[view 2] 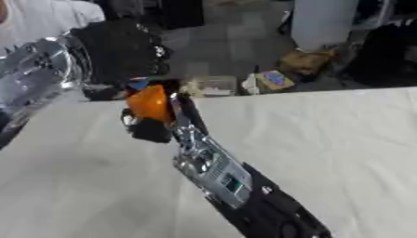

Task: Pour the contents of one cup into another cup.

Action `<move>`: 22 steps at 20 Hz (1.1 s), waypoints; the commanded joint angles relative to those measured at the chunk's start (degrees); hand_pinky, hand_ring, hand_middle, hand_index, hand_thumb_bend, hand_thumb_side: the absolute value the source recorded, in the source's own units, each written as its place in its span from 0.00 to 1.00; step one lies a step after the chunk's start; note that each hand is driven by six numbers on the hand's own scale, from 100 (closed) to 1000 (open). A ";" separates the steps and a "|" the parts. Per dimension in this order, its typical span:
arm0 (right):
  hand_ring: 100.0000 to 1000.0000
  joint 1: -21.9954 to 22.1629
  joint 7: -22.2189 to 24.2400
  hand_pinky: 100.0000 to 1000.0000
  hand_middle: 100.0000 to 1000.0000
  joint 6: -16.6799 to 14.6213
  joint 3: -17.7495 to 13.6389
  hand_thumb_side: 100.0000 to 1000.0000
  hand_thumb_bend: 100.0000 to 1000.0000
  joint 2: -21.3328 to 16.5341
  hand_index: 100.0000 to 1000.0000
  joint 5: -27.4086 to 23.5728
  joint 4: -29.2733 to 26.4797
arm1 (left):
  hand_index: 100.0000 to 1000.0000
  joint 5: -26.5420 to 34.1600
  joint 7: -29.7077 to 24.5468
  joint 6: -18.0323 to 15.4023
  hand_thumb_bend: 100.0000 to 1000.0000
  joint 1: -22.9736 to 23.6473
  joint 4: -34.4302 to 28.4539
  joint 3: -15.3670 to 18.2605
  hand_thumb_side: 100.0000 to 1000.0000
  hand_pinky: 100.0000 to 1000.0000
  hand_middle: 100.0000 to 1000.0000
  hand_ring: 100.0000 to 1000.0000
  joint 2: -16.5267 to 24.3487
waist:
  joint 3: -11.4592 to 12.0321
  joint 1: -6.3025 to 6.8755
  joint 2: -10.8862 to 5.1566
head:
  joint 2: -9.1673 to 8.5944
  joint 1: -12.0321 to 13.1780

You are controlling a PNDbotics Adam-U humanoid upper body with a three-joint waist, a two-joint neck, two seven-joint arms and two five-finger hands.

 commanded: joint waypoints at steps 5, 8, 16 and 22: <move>0.42 -1.43 -1.15 0.41 0.42 0.73 -0.64 0.17 0.00 -0.88 0.53 -0.53 -1.27 | 0.73 -2.64 2.34 -3.37 0.10 -1.86 -1.65 -0.48 0.00 0.67 0.69 0.72 0.71 | 0.13 0.07 -1.63 | -0.01 -0.35; 0.42 -1.38 -1.12 0.40 0.42 0.74 -0.66 0.17 0.00 -0.92 0.53 -0.55 -1.24 | 0.73 -4.00 3.68 -5.18 0.10 -1.99 -2.17 -0.75 0.00 0.67 0.69 0.72 0.82 | 0.16 0.12 -1.67 | 0.08 -0.39; 0.42 -1.25 -1.16 0.40 0.42 0.73 -0.75 0.17 0.00 -1.08 0.53 -0.64 -1.18 | 0.73 -5.11 4.94 -8.41 0.10 -2.19 -3.28 -1.54 0.00 0.68 0.69 0.73 1.07 | 0.24 0.14 -1.74 | 0.19 -0.39; 0.42 -1.16 -1.24 0.40 0.42 0.70 -0.84 0.17 0.00 -1.23 0.53 -0.70 -1.18 | 0.73 -5.73 6.25 -10.57 0.11 -2.45 -4.96 -2.36 0.00 0.69 0.69 0.73 1.27 | 0.12 0.14 -1.84 | 0.15 -0.42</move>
